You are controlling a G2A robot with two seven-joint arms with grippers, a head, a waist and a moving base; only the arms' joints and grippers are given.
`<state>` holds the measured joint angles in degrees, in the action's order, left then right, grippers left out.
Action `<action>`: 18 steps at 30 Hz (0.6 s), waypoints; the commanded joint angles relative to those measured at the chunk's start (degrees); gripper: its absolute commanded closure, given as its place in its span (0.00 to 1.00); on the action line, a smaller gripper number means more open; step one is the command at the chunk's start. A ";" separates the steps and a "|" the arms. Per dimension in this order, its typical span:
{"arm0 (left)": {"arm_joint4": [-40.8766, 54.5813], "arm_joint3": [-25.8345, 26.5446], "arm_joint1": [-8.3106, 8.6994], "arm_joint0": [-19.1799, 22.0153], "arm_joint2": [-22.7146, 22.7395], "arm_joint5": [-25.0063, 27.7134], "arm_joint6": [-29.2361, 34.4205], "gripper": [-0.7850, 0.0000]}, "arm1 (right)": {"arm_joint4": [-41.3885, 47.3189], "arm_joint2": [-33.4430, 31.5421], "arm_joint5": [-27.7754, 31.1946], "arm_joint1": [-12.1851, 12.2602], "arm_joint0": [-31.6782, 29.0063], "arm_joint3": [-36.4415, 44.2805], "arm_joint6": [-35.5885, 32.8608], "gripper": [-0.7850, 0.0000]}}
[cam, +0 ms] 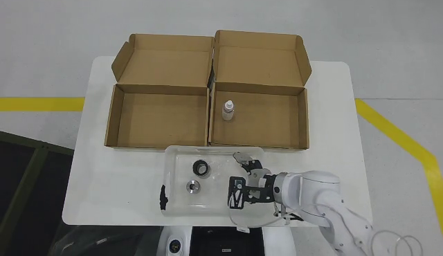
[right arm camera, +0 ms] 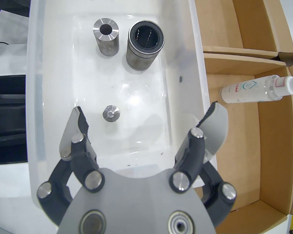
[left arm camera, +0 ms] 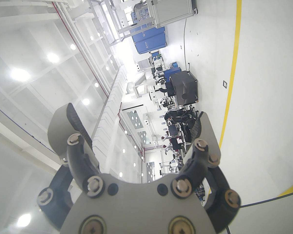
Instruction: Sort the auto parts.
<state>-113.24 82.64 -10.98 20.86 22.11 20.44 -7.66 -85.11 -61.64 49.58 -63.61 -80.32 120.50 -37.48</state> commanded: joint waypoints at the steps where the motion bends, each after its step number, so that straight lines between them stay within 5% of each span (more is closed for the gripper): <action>1: 0.00 0.00 0.00 0.00 0.00 0.00 0.00 0.00 | 0.27 0.55 0.01 -0.01 0.43 -0.04 -0.85 0.11; 13: 0.00 0.00 0.00 0.00 0.00 0.00 0.00 0.00 | 1.10 4.35 0.46 -0.06 2.68 -1.11 -6.10 0.20; 18: 0.00 0.00 0.00 0.00 0.00 0.00 0.00 0.00 | 1.12 5.82 0.91 -0.06 3.55 -1.99 -7.87 0.16</action>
<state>-113.24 82.64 -10.98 20.86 22.11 20.44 -7.66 -84.02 -56.09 50.38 -63.67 -76.99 118.71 -44.94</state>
